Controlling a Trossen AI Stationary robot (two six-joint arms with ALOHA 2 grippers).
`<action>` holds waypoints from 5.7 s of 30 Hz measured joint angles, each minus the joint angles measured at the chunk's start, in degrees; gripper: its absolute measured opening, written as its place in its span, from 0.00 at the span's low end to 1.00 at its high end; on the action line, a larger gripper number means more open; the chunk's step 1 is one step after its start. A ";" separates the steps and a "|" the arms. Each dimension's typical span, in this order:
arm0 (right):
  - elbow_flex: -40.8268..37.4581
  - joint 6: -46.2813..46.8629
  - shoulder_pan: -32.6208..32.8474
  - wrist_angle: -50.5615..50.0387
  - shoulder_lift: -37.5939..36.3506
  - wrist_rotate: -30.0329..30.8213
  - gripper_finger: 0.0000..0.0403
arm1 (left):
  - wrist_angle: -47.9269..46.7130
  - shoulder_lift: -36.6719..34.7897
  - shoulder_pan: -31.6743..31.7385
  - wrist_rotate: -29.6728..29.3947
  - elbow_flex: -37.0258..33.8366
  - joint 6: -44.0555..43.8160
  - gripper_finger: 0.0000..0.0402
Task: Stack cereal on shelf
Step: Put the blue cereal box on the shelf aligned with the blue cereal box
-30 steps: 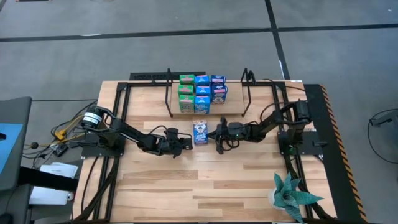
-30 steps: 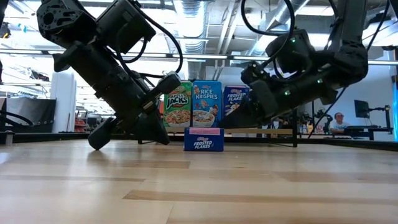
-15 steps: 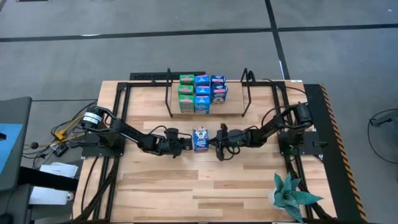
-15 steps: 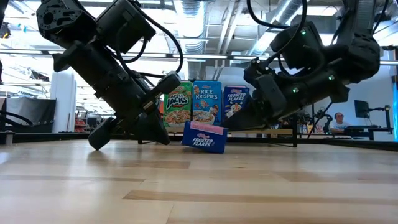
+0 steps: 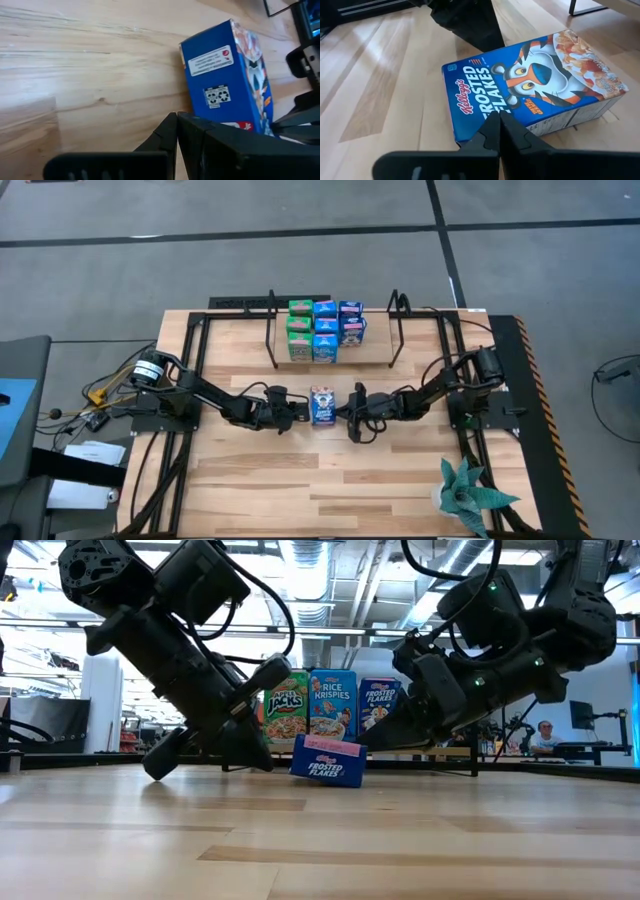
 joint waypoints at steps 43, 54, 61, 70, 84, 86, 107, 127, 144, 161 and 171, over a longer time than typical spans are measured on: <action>-1.57 2.59 2.25 -3.21 0.07 1.22 0.03 | 20.19 -0.02 4.98 7.20 0.02 24.98 0.00; -1.53 1.98 1.38 -3.38 -0.02 1.10 0.03 | 15.29 0.00 4.98 9.64 0.00 24.81 0.00; -1.52 1.95 1.38 -3.46 -0.02 1.11 0.03 | 16.86 1.31 4.98 10.56 0.01 25.35 0.00; -1.51 1.96 1.35 -3.84 -0.09 1.11 0.03 | 21.68 5.38 4.50 10.38 -0.02 23.08 0.00; -1.56 -2.96 2.14 -17.76 -12.79 1.40 0.03 | 14.01 5.27 3.50 10.16 0.17 17.96 0.00; -1.57 -3.71 2.18 -18.96 -15.12 1.80 0.03 | 12.02 5.45 3.51 10.55 0.16 17.23 0.00; -1.53 -9.00 -4.66 -17.93 -16.05 2.43 0.13 | 13.94 5.51 3.28 6.99 0.04 15.72 0.00; -1.43 -5.97 -2.07 -10.52 -8.49 1.63 0.05 | 14.77 5.53 3.32 6.77 0.00 15.52 0.00; -3.83 -7.29 0.15 -19.63 -16.02 6.86 0.04 | 15.65 5.55 3.32 5.73 0.00 15.59 0.00; -3.25 -9.89 -0.21 -12.82 -16.81 7.08 0.04 | 17.50 5.57 3.32 4.59 0.02 15.87 0.00; -2.23 -10.25 -3.17 -6.96 -10.76 4.15 0.04 | 17.72 5.57 3.32 4.57 0.02 16.26 0.00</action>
